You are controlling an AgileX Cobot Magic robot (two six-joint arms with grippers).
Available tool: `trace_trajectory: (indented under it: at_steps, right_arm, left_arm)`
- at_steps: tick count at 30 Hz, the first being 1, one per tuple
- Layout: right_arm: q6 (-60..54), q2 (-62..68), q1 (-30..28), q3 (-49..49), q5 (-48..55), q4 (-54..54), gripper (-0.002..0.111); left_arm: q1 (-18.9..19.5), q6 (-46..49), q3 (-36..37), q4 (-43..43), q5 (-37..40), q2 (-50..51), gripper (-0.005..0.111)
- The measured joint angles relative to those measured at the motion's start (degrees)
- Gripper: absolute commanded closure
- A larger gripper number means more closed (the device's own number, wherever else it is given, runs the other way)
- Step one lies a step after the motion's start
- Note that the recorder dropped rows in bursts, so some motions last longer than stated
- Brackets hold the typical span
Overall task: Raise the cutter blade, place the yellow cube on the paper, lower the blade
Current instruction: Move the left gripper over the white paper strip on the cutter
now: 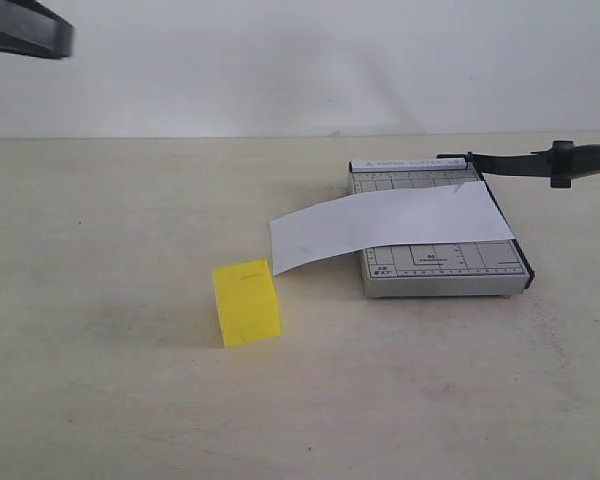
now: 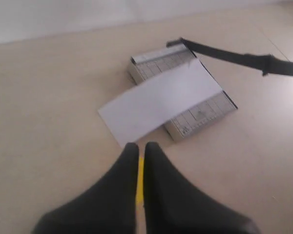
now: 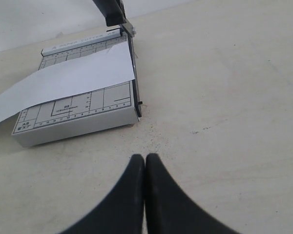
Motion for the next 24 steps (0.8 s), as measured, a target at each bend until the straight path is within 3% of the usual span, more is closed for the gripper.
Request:
trace_trajectory:
  at_steps: [6,11,14,18,24]
  right_arm:
    - [-0.2,0.0,0.0,0.0,-0.1,0.0,0.108]
    - [-0.4,0.0,0.0,0.0,-0.2,0.0,0.108]
    - [-0.8,0.0,0.0,0.0,-0.2,0.0,0.108]
    - [-0.9,0.0,0.0,0.0,-0.2,0.0,0.108]
    - [-1.0,0.0,0.0,0.0,-0.2,0.0,0.108]
  left_arm:
    - [-11.8,1.6,-2.1,-1.4,-3.3,11.5,0.102]
    - [-21.7,1.7,-2.7,-1.7,-22.5,22.1,0.102]
    - [-25.2,2.5,-5.5,-1.7,-31.4,30.2,0.102]
    - [-28.6,5.5,-13.2,-1.9,-32.7,41.5,0.102]
    - [-31.2,7.1,-29.5,-2.0,-26.8,56.4,0.102]
